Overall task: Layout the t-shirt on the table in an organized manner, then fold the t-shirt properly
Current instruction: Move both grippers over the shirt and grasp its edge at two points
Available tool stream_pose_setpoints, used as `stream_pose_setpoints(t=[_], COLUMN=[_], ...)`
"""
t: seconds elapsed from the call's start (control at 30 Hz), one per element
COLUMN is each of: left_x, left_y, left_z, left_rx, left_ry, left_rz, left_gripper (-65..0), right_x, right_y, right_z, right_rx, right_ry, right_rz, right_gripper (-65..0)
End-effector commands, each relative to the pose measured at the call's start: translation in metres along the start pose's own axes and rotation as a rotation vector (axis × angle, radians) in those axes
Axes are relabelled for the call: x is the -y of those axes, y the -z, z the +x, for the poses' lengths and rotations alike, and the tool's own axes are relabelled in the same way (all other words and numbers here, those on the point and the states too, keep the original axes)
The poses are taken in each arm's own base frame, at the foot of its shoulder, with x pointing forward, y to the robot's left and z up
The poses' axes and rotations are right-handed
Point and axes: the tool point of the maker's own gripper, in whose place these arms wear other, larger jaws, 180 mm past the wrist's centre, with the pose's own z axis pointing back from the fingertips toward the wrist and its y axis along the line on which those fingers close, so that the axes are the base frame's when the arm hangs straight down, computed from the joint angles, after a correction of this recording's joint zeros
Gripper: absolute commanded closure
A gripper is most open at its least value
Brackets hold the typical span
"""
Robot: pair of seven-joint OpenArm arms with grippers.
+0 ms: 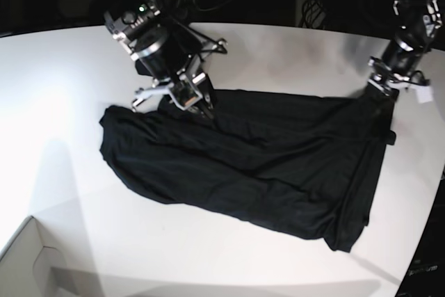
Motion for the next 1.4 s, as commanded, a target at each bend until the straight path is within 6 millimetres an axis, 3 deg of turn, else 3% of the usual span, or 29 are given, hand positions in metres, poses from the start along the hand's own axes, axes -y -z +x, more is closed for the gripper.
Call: stream_pose_setpoints(t=[0.0, 0.1, 0.3, 0.43, 0.63, 0.83, 1.03, 1.13, 1.2, 1.37], left_x=[0.011, 0.017, 0.044, 0.058, 0.071, 0.091, 0.099, 0.094, 0.087, 0.097], left_y=[0.002, 0.018, 0.042, 0.048, 0.049, 0.045, 0.036, 0.036, 0.037, 0.045], left_z=[-0.003, -0.05, -0.124, -0.157, -0.188, -0.232, -0.261, -0.266, -0.269, -0.288], left_rx=[-0.014, -0.145, -0.376, -0.478, -0.602, -0.757, -0.852, -0.86, -0.863, -0.894], left_ry=[0.017, 0.014, 0.123, 0.179, 0.264, 0.361, 0.404, 0.454, 0.514, 0.693], left_rz=[-0.029, -0.038, -0.083, -0.119, -0.163, -0.241, -0.281, -0.264, -0.243, -0.269], left_gripper=[-34.7, -34.7, -34.7, -34.7, -34.7, -34.7, -34.7, -34.7, -34.7, -34.7], right_x=[0.004, 0.009, 0.013, 0.012, -0.003, 0.003, 0.012, 0.012, 0.012, 0.012], right_y=[0.0, 0.005, 0.008, 0.011, 0.017, 0.021, 0.026, 0.026, 0.026, 0.026], right_z=[0.016, 0.019, 0.023, 0.029, 0.043, 0.04, 0.039, 0.04, 0.039, 0.038], right_rx=[0.054, 0.047, 0.048, 0.064, 0.103, 0.065, 0.024, 0.025, 0.023, 0.017], right_ry=[0.0, -0.011, -0.019, -0.024, -0.039, -0.049, -0.067, -0.068, -0.068, -0.068], right_rz=[-0.011, -0.019, -0.024, -0.017, 0.03, 0.017, 0.001, 0.001, 0.0, 0.0], right_gripper=[0.0, 0.0, 0.0, 0.0, 0.0, 0.0, -7.6, -9.7, -11.5, -17.2])
